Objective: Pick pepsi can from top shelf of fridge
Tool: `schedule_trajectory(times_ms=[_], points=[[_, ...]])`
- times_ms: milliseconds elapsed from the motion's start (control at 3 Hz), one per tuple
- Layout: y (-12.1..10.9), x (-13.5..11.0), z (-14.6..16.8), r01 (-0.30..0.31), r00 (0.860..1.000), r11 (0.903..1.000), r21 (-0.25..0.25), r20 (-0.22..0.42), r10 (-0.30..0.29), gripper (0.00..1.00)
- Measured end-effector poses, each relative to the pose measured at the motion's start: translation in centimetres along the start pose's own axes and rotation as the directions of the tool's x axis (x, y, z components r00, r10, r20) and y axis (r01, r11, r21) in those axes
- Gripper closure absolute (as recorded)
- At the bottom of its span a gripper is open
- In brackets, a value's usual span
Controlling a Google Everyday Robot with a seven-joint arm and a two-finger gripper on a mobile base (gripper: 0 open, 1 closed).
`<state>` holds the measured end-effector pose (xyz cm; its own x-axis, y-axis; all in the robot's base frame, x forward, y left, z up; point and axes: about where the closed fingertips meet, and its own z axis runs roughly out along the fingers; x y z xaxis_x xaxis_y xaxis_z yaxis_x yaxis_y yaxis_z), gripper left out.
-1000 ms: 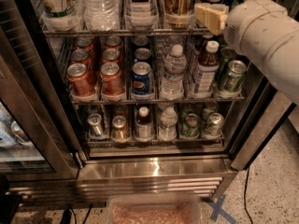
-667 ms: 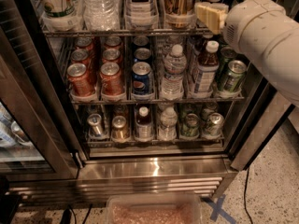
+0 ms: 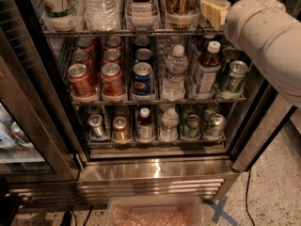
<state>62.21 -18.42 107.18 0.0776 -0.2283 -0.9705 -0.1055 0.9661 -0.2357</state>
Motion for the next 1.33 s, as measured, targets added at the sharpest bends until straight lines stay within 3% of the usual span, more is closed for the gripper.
schedule_trajectory(times_ms=[1333], points=[[-0.7, -0.1, 1.7, -0.01, 1.0, 0.9994, 0.033, -0.008, 0.01, 0.34]])
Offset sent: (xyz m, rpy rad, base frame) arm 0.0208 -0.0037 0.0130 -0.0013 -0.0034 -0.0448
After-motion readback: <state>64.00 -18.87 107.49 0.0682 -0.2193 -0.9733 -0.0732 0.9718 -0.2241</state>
